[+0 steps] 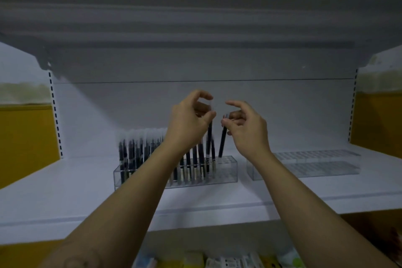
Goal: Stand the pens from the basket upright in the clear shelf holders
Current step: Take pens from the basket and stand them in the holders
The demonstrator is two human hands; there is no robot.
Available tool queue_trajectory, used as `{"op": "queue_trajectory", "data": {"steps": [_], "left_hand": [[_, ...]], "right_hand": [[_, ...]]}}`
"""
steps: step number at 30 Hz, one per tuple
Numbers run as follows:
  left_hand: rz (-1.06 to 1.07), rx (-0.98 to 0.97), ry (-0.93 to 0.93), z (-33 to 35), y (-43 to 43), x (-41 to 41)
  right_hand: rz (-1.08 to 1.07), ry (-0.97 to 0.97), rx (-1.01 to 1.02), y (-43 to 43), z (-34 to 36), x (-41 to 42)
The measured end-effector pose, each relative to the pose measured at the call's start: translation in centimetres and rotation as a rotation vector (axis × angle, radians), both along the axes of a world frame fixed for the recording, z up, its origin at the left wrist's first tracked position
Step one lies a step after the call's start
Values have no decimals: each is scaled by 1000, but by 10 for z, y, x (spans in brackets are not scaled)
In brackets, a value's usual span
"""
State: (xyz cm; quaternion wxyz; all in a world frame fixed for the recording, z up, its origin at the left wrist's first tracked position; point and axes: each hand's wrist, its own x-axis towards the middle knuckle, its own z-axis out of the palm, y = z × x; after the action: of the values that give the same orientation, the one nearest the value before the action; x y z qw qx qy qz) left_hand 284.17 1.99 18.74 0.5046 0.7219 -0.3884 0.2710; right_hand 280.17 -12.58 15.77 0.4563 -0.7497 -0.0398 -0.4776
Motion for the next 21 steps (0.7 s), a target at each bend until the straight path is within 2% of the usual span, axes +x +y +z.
{"op": "queue_trajectory", "data": {"steps": [12,14,18,21], "left_hand": [[47,52,0,-17,-13,35],[49,65,-18,-17,-13,37],[53,113,3,-19,-12,40],[63,160,30,-21,-12,41]], "right_hand": [[15,80,-22,-8,-26,39],[1,158,-115,-7,-34,40],[-121,365,-422,-7,-49,31],[-120,452,-501,-5,-58,20]]}}
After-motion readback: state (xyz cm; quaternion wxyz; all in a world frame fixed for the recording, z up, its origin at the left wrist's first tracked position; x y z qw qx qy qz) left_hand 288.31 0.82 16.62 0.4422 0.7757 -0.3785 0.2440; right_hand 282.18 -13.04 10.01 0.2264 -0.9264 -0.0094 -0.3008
